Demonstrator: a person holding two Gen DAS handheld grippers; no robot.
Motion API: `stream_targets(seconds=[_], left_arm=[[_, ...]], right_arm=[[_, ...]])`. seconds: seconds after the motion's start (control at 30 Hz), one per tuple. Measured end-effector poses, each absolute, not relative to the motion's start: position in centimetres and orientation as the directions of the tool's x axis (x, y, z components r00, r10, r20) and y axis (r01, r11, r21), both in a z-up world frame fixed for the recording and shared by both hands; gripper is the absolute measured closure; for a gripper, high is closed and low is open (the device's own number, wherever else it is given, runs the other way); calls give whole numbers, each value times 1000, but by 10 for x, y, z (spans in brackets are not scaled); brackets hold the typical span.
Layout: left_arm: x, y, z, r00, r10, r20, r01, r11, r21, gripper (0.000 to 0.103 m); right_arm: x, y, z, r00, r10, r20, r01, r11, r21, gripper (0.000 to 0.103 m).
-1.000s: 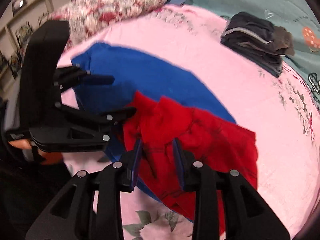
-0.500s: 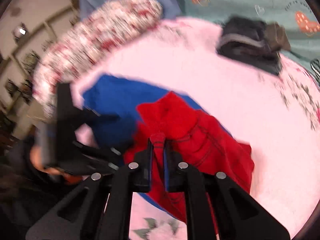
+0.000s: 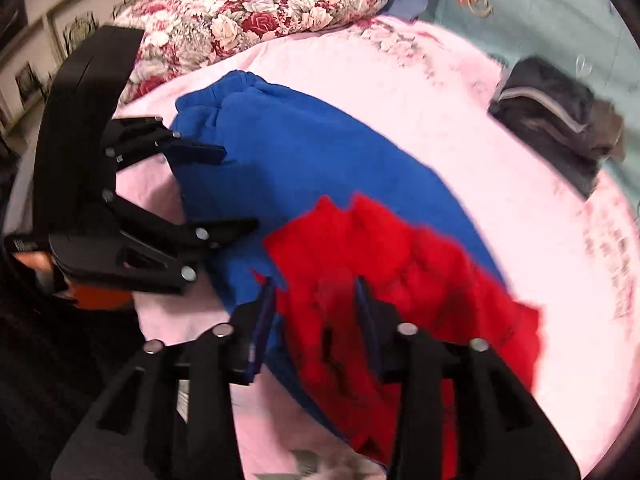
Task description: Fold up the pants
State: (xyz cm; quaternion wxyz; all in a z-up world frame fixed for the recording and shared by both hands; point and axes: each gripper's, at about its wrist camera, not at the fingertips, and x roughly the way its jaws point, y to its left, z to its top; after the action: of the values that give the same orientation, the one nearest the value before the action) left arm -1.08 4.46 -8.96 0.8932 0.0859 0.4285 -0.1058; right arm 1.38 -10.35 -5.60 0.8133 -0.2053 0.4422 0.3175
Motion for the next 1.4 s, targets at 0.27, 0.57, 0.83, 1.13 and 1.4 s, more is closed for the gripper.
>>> stream_targets(seconds=[0.27,0.57,0.83,1.13,1.4], left_arm=[[-10,44,-91,605,-119,-787,259,964,53,28],[-12,38,-85,601,-147,-785,288,957,42,29],[-2,16,-75,619,-198,-760,339,940,31,29],[-5,36,-72,624,-160,-764,289,957,35,28],[10,-4,-76,638,-139,-757,351,928,125,27]], right_arm=[[17,-104,-75,394,249,-885,-694,712,-108,61],[39,-137,-37,421,322,-848,-588,809,15,92],[13,-212,32,708,204,-676,-334,940,-65,92],[29,-110,-86,385,361,-849,-604,795,64,76],[13,-152,-39,472,403,-784,-589,806,59,58]])
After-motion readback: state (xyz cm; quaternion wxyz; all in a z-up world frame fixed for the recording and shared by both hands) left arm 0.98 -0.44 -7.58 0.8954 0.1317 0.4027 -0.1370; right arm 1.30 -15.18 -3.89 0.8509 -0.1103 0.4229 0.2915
